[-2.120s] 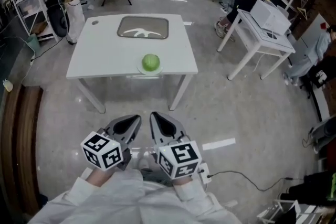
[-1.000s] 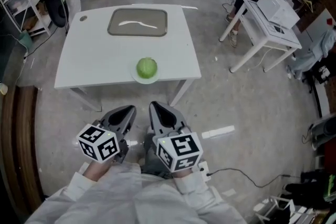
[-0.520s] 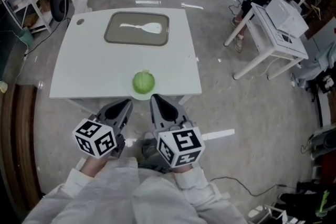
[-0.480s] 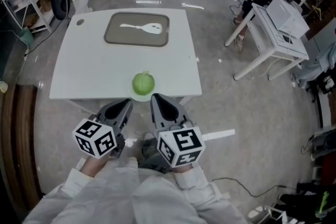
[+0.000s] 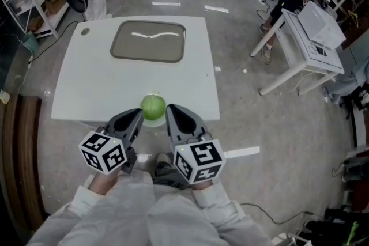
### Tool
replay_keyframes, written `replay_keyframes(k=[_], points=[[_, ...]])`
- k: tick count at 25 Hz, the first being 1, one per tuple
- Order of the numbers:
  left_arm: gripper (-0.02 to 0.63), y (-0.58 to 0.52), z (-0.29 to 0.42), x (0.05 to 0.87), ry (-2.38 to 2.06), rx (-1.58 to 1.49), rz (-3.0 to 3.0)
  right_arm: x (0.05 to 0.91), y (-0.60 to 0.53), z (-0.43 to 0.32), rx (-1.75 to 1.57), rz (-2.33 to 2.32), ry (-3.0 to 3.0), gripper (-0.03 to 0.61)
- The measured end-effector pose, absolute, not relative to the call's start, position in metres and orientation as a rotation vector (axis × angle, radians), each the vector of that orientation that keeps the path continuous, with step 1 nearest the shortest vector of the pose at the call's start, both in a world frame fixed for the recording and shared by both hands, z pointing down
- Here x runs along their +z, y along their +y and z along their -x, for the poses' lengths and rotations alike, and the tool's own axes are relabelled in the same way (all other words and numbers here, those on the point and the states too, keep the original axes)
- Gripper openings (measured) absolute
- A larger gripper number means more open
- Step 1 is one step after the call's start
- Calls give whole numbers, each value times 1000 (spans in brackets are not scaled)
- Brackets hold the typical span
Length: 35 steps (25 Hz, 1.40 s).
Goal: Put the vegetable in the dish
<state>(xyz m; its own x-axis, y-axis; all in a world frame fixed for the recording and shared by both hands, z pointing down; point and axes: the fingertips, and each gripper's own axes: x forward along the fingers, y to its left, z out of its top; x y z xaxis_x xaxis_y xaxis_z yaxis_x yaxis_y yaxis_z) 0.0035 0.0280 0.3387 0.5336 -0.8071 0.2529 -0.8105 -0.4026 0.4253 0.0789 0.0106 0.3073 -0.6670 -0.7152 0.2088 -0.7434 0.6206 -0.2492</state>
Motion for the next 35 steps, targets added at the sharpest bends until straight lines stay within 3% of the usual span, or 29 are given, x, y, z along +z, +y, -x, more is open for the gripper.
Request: replay_keyframes(k=[35], points=[[8, -8, 24, 373, -1184, 125, -2203, 352, -17, -64, 710, -1320, -2588, 12]])
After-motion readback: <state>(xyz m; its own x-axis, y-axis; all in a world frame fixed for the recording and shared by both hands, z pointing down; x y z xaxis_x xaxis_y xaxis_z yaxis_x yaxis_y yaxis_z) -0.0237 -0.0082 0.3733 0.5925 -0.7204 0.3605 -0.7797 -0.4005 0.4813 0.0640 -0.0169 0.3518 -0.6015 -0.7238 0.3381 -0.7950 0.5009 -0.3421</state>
